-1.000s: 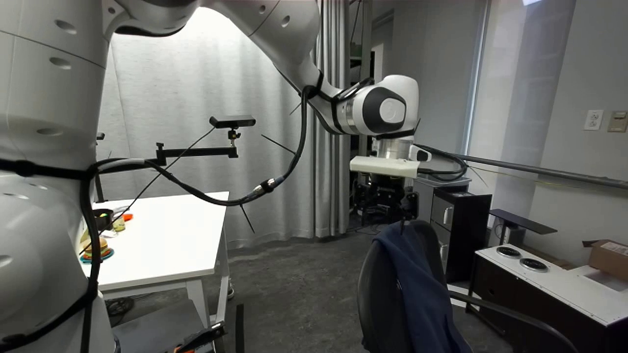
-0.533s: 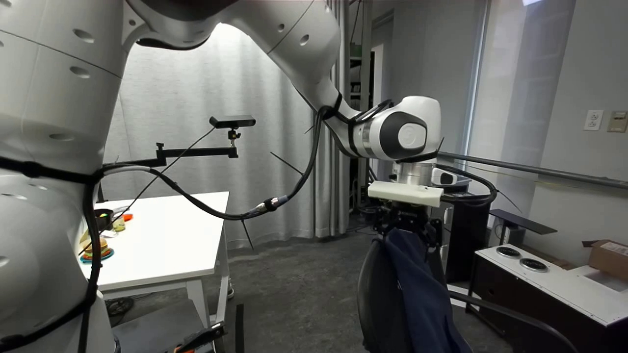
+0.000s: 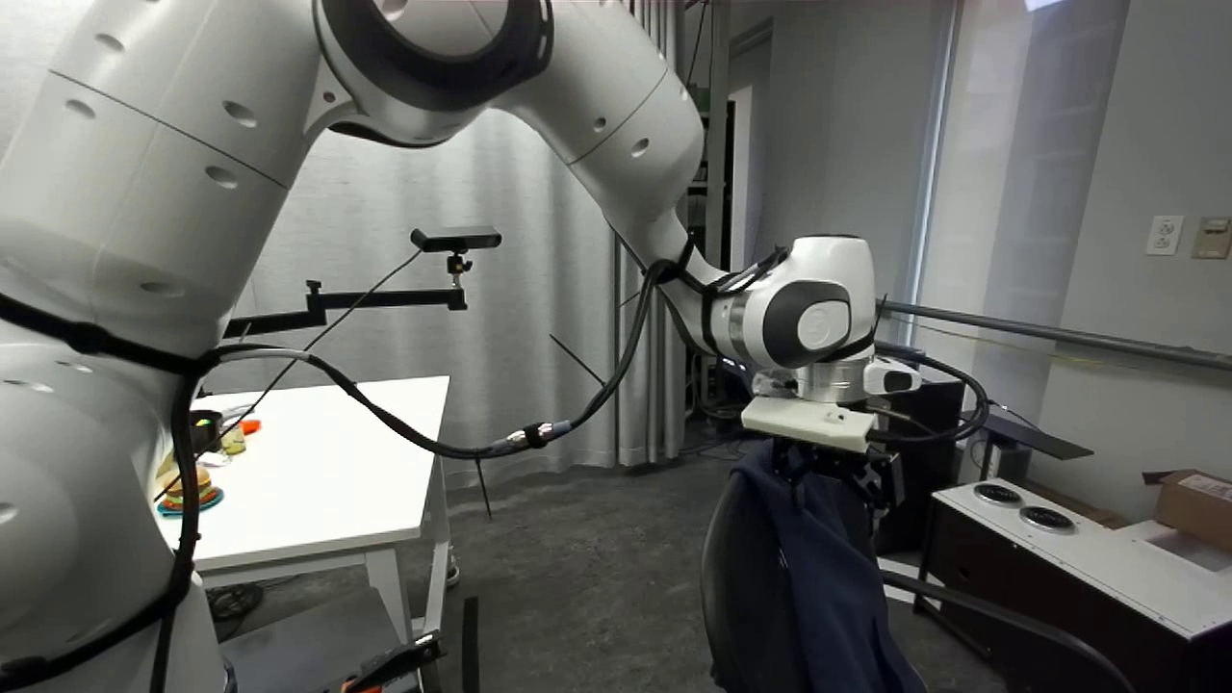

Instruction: Put the hoodie on the seat of the chair

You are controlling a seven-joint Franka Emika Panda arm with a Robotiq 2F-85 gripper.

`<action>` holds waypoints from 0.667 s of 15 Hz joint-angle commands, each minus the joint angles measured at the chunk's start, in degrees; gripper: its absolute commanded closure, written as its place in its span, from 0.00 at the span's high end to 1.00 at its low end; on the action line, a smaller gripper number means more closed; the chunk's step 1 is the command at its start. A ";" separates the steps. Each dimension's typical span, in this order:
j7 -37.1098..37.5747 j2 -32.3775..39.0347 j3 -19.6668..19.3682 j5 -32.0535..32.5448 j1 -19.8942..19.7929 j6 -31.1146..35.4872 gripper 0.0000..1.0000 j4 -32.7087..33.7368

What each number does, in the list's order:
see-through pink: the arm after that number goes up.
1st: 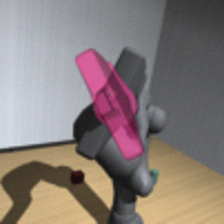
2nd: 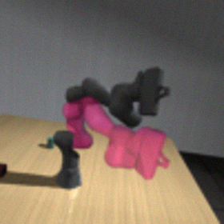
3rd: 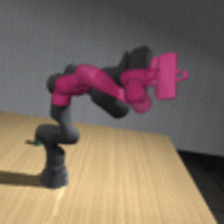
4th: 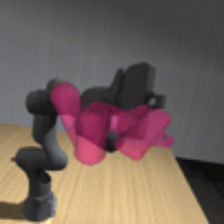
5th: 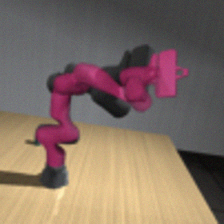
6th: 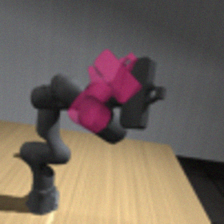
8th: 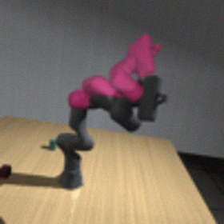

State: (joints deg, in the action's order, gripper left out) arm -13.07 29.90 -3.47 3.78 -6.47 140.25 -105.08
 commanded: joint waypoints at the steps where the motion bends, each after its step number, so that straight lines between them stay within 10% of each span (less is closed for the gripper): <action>1: 7.02 4.91 -1.59 1.84 1.88 4.13 1.00 4.15; 10: 13.67 6.88 -2.95 4.44 5.57 5.14 1.00 6.10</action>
State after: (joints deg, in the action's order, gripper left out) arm -2.45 35.96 -4.72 6.64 -2.29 145.07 -101.36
